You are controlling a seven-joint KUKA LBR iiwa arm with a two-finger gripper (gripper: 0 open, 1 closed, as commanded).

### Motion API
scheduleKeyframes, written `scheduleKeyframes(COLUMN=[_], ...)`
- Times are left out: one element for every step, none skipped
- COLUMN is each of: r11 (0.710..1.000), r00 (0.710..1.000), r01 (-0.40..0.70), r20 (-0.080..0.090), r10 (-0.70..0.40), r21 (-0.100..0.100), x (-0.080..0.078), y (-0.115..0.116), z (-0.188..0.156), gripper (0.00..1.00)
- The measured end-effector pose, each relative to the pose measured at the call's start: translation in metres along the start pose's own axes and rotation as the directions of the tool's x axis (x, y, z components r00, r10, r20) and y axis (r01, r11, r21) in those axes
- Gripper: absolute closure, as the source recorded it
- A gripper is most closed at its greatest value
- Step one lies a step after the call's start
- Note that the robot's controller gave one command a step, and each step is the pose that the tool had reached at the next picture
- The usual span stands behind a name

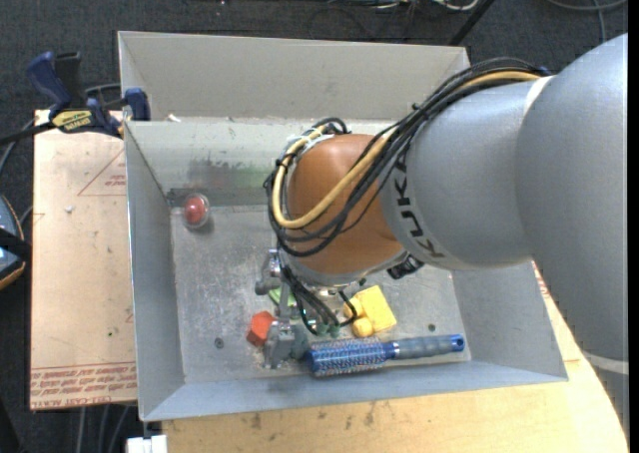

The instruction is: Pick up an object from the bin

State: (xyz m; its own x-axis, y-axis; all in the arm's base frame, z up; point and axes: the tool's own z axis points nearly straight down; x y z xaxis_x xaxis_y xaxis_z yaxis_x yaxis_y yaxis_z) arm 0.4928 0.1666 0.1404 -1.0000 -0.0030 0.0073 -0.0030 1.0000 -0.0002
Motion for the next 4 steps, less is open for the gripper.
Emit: scheduleKeyframes(r11=[0.998,0.998,0.972,0.956], r00=[0.998,0.998,0.972,0.956], r01=[-0.067,-0.067,-0.234,-0.293], r20=[0.014,0.009,0.016,0.013], r10=[0.067,0.067,0.234,0.293], r21=[-0.006,-0.004,-0.011,-0.014], x=[-0.013,-0.014,-0.007,-0.008], y=[-0.007,-0.006,-0.002,-0.027], z=[0.069,0.066,0.066,0.067], gripper=[0.0,0.0,0.0,0.0])
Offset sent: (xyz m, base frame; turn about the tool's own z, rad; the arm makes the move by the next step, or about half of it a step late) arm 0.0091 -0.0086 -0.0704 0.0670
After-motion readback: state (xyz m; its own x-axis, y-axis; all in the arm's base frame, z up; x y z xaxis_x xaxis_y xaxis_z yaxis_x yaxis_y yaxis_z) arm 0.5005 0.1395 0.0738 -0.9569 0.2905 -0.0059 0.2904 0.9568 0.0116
